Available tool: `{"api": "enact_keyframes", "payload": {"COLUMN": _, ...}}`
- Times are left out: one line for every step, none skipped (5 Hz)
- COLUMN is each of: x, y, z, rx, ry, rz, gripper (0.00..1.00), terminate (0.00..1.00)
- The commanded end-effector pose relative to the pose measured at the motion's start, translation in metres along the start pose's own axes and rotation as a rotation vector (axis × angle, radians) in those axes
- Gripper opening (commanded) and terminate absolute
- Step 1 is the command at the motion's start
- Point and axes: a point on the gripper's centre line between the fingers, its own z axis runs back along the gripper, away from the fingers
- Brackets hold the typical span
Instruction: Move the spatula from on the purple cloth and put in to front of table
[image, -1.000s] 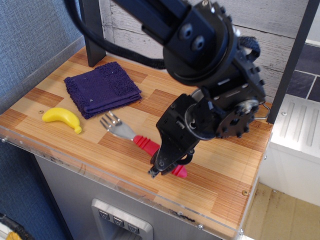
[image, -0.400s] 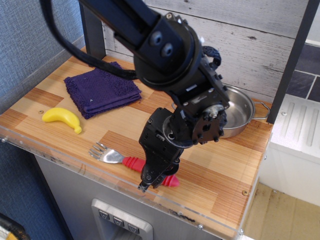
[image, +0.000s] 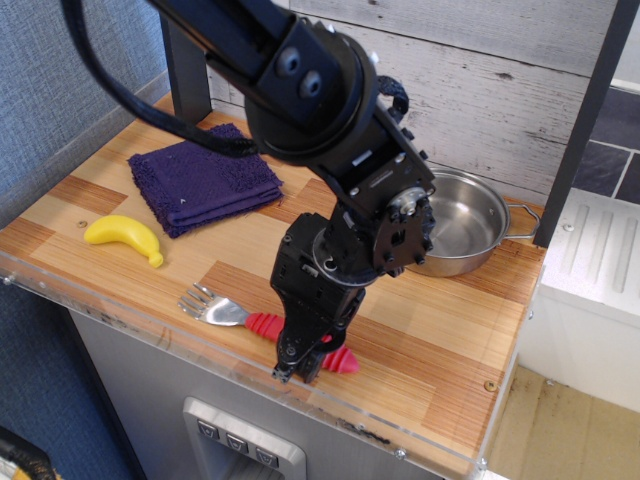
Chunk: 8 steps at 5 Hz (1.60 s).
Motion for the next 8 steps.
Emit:
{"api": "enact_keyframes", "payload": {"x": -0.001, "y": -0.013, "z": 0.014, "rx": -0.036, "ry": 0.005, "rz": -0.021, "gripper": 1.0, "terminate": 0.0}}
{"api": "enact_keyframes", "payload": {"x": 0.0, "y": -0.016, "z": 0.022, "rx": -0.05, "ry": 0.002, "rz": -0.04, "gripper": 1.0, "terminate": 0.0}}
{"api": "enact_keyframes", "payload": {"x": 0.002, "y": -0.021, "z": 0.035, "rx": -0.083, "ry": -0.005, "rz": -0.062, "gripper": 1.0, "terminate": 0.0}}
{"api": "enact_keyframes", "payload": {"x": 0.004, "y": -0.023, "z": 0.051, "rx": -0.114, "ry": -0.006, "rz": -0.072, "gripper": 1.0, "terminate": 0.0}}
{"api": "enact_keyframes", "payload": {"x": 0.01, "y": -0.025, "z": 0.073, "rx": -0.16, "ry": -0.018, "rz": -0.092, "gripper": 1.0, "terminate": 0.0}}
{"api": "enact_keyframes", "payload": {"x": 0.01, "y": -0.025, "z": 0.073, "rx": -0.16, "ry": -0.018, "rz": -0.092, "gripper": 1.0, "terminate": 0.0}}
{"api": "enact_keyframes", "payload": {"x": 0.01, "y": -0.025, "z": 0.073, "rx": -0.16, "ry": -0.018, "rz": -0.092, "gripper": 1.0, "terminate": 0.0}}
{"api": "enact_keyframes", "payload": {"x": 0.01, "y": -0.025, "z": 0.073, "rx": -0.16, "ry": -0.018, "rz": -0.092, "gripper": 1.0, "terminate": 0.0}}
